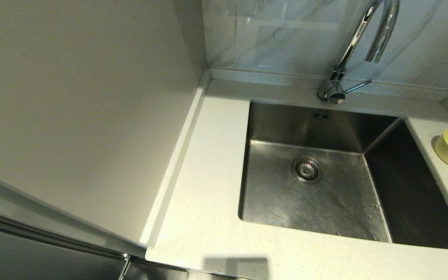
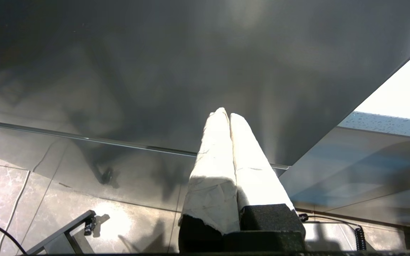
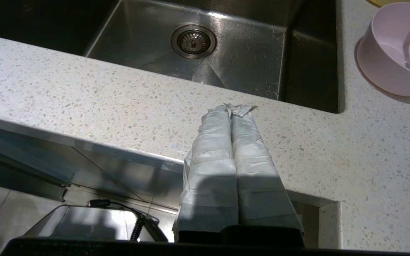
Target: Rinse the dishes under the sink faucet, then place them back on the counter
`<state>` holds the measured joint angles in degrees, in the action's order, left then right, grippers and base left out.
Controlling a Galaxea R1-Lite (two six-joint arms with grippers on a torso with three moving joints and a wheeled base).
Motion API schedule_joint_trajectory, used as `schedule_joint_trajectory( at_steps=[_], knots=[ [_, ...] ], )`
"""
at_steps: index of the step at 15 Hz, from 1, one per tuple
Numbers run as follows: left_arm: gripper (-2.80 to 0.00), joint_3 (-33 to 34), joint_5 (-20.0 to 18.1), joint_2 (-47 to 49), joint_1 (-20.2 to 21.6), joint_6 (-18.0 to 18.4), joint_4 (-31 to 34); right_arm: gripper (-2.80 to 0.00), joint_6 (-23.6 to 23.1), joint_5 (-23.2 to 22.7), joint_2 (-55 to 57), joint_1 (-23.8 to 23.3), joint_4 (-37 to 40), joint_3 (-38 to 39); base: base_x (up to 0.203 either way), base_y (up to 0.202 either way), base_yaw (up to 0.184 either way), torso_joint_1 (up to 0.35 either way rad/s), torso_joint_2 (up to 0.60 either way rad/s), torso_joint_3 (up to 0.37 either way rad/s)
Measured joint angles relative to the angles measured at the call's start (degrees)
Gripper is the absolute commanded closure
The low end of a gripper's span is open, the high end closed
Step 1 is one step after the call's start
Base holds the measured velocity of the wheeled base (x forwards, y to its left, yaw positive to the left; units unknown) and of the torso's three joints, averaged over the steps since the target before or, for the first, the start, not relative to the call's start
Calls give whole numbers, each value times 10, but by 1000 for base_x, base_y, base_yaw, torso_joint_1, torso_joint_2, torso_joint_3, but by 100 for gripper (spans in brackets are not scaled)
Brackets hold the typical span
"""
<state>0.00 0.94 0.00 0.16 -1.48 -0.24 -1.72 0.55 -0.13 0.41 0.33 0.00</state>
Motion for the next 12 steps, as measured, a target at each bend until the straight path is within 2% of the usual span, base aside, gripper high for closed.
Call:
schedule_joint_trajectory(
  at_steps=[12],
  knots=[
    [0,0,0,0,0,0,0,0,0,0,0,0,0,0,0,0,0,0,0,0]
  ],
)
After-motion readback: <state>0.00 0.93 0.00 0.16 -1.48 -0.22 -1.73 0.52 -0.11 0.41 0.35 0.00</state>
